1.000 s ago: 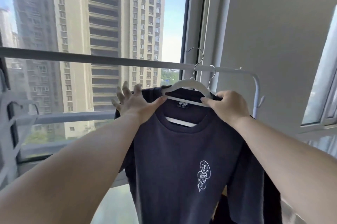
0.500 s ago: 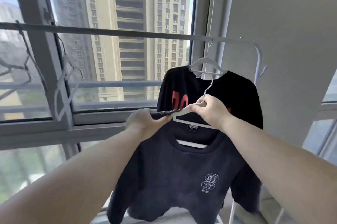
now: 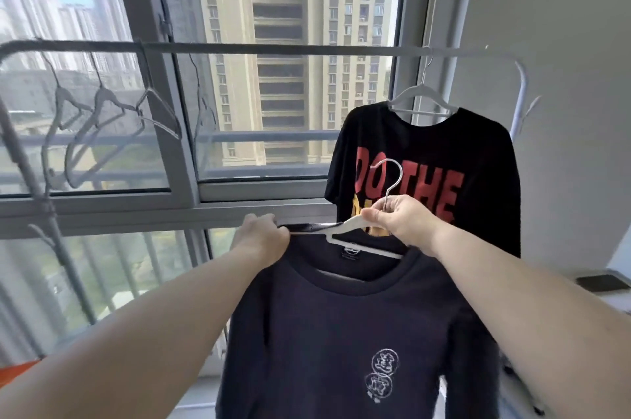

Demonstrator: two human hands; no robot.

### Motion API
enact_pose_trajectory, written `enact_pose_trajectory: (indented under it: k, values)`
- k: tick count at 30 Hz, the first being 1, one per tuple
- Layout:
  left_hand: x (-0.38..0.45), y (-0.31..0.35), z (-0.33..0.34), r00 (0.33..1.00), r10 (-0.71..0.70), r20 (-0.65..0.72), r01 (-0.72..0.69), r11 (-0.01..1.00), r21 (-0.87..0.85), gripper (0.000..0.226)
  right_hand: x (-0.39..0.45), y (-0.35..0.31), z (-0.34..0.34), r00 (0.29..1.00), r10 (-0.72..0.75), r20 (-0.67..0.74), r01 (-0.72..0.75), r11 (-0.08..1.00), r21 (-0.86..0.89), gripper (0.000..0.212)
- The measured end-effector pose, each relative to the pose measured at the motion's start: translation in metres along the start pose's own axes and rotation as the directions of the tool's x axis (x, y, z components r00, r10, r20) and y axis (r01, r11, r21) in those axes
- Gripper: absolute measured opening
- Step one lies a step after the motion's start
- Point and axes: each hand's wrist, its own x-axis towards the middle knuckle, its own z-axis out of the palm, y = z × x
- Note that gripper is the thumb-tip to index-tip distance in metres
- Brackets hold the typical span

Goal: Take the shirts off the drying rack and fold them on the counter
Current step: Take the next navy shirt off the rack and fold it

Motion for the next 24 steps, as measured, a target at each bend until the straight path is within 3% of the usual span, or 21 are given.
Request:
enact_pose_trajectory:
  k: [4, 7, 11, 13, 15, 17, 19, 22, 24]
  values:
    - [-0.004, -0.033, -0.023, 0.987, -0.156, 0.027, 0.158, 0.982, -0.103, 0.028, -0.008, 0.0, 0.011, 0.992, 0.046, 0.117, -0.039, 0.997, -0.065, 0.021]
    - [0.0, -0.051, -0.029, 0.953, -0.297, 0.058, 0.3, 0.904, -0.304, 0.023, -0.012, 0.001, 0.019, 0.984, 0.083, 0.16, -0.064, 0.991, -0.121, 0.013]
    - [0.001, -0.064, -0.038, 0.897, -0.356, 0.261, 0.43, 0.572, -0.698, 0.018, -0.018, 0.003, 0.023, 0.988, 0.112, 0.104, -0.103, 0.991, -0.09, 0.01]
    - [-0.003, -0.067, -0.042, 0.868, -0.354, 0.348, 0.481, 0.424, -0.767, 0.02, -0.021, 0.0, 0.024, 0.991, 0.116, 0.071, -0.114, 0.993, -0.036, 0.011]
    - [-0.007, -0.07, -0.047, 0.845, -0.336, 0.415, 0.523, 0.36, -0.773, 0.023, -0.023, -0.005, 0.025, 0.988, 0.141, 0.06, -0.144, 0.988, 0.048, 0.013]
    - [-0.012, -0.069, -0.049, 0.85, -0.301, 0.433, 0.523, 0.376, -0.765, 0.026, -0.024, -0.008, 0.027, 0.984, 0.172, 0.055, -0.177, 0.978, 0.112, 0.022]
    - [-0.013, -0.066, -0.048, 0.873, -0.25, 0.418, 0.487, 0.491, -0.722, 0.024, -0.025, -0.013, 0.031, 0.983, 0.182, 0.011, -0.182, 0.974, 0.135, 0.033]
    - [-0.016, -0.057, -0.045, 0.901, -0.139, 0.41, 0.38, 0.707, -0.596, 0.02, -0.023, -0.031, 0.039, 0.983, 0.152, -0.102, -0.116, 0.947, 0.3, 0.038]
    - [-0.017, -0.049, -0.043, 0.902, -0.074, 0.426, 0.335, 0.741, -0.582, 0.02, -0.018, -0.046, 0.043, 0.965, 0.14, -0.222, -0.05, 0.929, 0.366, 0.031]
